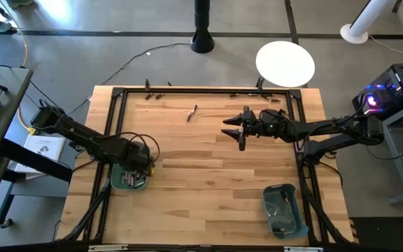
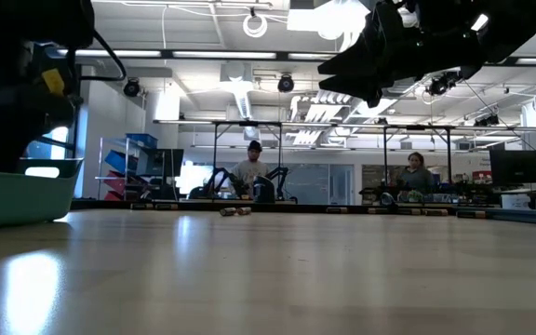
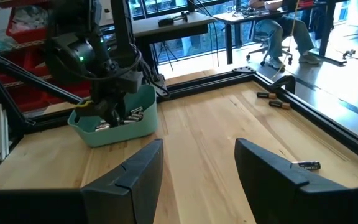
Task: Sort batteries
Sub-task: Put the black battery into the blue bin
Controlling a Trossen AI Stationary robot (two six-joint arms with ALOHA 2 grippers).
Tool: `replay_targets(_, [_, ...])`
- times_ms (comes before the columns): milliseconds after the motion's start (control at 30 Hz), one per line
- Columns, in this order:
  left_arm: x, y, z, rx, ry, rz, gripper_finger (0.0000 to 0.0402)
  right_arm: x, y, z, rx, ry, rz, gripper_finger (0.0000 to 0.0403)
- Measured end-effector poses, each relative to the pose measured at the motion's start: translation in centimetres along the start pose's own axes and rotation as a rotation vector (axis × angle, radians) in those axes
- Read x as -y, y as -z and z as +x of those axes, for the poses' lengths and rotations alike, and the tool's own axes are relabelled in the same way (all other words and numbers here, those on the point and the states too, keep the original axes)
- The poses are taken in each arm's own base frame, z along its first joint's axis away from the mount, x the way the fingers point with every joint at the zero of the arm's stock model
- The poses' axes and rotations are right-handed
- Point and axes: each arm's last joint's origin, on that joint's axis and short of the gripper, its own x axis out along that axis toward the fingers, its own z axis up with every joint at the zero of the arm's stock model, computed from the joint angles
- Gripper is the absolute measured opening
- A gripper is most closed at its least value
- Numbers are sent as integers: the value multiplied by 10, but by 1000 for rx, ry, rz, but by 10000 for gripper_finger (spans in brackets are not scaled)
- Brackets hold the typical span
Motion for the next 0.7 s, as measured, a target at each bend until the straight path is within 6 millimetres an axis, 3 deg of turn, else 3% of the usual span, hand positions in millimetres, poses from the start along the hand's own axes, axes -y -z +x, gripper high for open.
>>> replay_targets(700, [-1,3,2,6,-8,16,197,0,0,0,-3,0,-10,193])
